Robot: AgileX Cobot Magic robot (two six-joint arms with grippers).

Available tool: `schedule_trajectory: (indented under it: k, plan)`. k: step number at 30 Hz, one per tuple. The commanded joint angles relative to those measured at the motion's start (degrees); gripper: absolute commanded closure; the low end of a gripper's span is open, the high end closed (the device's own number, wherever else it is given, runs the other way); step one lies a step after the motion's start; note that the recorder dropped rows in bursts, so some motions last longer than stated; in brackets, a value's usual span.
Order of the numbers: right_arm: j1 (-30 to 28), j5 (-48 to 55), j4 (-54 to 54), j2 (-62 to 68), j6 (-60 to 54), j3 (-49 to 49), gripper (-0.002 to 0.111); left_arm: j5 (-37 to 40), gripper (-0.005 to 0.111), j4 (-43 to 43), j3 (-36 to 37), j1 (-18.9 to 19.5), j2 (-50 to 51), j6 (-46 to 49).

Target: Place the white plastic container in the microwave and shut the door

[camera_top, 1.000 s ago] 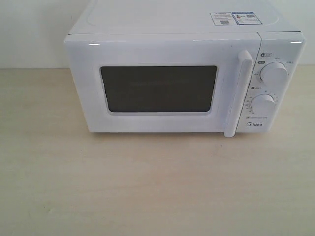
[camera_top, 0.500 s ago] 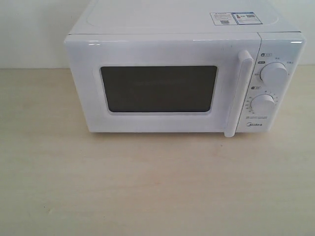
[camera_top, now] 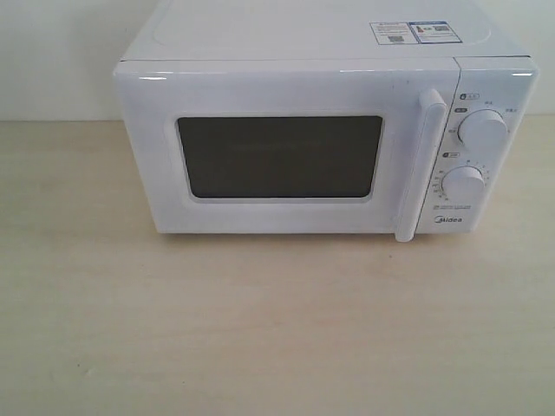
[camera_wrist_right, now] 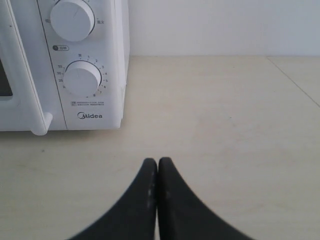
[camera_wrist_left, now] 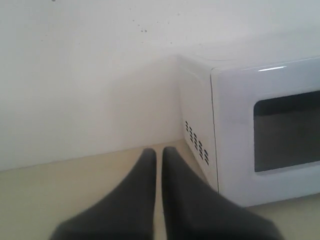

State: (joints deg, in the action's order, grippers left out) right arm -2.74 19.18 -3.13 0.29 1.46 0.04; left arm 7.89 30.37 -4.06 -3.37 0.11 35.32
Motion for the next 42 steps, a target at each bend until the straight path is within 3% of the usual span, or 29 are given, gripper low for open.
schedule_trajectory:
  k: [1, 5, 10, 14, 23, 42]
  plan:
    - [-0.2, -0.5, -0.2, -0.3, -0.1, 0.0, 0.108, -6.1, 0.102, 0.1, 2.4, 0.1, -0.1, -4.5]
    - [-0.2, -0.5, -0.2, -0.3, -0.1, 0.0, 0.108, -9.6, 0.102, -8.2, 4.1, 0.1, -0.1, -11.4]
    - [-0.2, -0.5, -0.2, -0.3, -0.1, 0.0, 0.108, -7.4, 0.102, -20.2, 4.1, 0.1, -0.1, -27.5]
    - [-0.2, -0.5, -0.2, -0.3, -0.1, 0.0, 0.108, -5.5, 0.102, -26.2, 4.1, 0.1, -0.1, -32.6]
    - [-0.2, -0.5, -0.2, -0.3, -0.1, 0.0, 0.108, 9.3, 0.102, -28.5, 4.1, 0.1, -0.1, -31.4]
    - [-0.2, -0.5, -0.2, -0.3, -0.1, 0.0, 0.108, 9.2, 0.102, -28.7, 4.1, 0.1, -0.1, -31.5]
